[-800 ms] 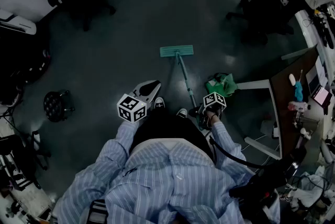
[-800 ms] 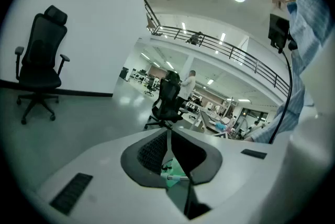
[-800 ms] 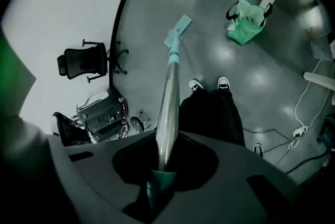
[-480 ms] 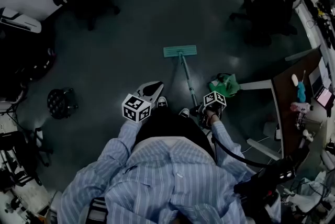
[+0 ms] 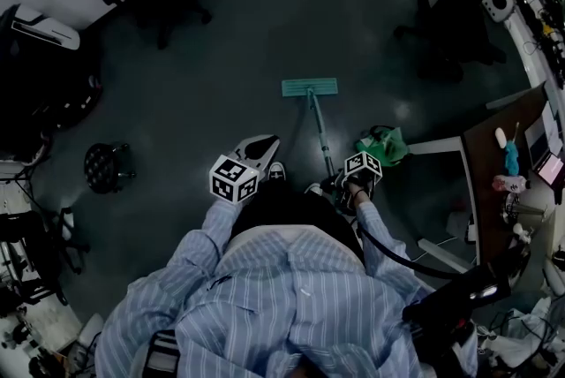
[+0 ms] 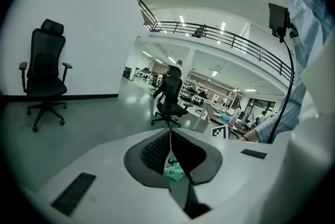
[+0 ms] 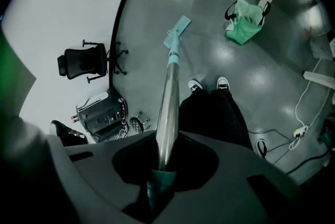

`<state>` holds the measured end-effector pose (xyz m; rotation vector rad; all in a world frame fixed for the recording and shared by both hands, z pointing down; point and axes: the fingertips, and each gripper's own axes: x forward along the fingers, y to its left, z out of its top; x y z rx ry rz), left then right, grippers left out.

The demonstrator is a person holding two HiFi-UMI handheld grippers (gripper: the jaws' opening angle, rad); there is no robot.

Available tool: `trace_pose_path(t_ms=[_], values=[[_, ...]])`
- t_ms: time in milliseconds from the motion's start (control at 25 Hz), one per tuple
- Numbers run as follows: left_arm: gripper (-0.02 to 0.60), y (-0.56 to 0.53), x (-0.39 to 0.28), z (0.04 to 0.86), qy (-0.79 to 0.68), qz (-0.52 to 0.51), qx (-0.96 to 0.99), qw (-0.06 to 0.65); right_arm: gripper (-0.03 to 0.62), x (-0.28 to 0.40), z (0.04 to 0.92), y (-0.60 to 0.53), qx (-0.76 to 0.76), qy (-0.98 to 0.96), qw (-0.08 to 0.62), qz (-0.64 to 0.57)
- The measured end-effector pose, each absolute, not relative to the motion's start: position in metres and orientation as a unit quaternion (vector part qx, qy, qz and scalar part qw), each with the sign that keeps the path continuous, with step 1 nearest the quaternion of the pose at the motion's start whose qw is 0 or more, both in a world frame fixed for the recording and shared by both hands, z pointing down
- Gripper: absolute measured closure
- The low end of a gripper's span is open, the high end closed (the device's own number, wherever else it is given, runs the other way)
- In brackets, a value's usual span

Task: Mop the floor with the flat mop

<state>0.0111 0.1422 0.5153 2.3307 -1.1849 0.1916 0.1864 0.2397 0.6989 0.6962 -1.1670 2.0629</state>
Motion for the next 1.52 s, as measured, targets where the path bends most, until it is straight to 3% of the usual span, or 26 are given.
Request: trace_pose_path(t_ms=[800, 1160, 1520], values=[[0.574, 0.165, 0.068, 0.513, -0.482, 0.075, 0.844, 0.224, 0.542, 0.229, 0.711, 0.244, 0.234, -0.470, 0.352, 0.775], [0.574, 0.147, 0.056, 0.507, -0.503, 0.070, 0.831, 0.226, 0.540, 0.232, 0.707, 0.237, 0.222, -0.482, 0.386, 0.755], [0.574, 0.088, 0.047, 0.537, -0.479, 0.082, 0.836, 0.255, 0.536, 0.210, 0.698, 0.188, 0.207, -0.482, 0.360, 0.772]])
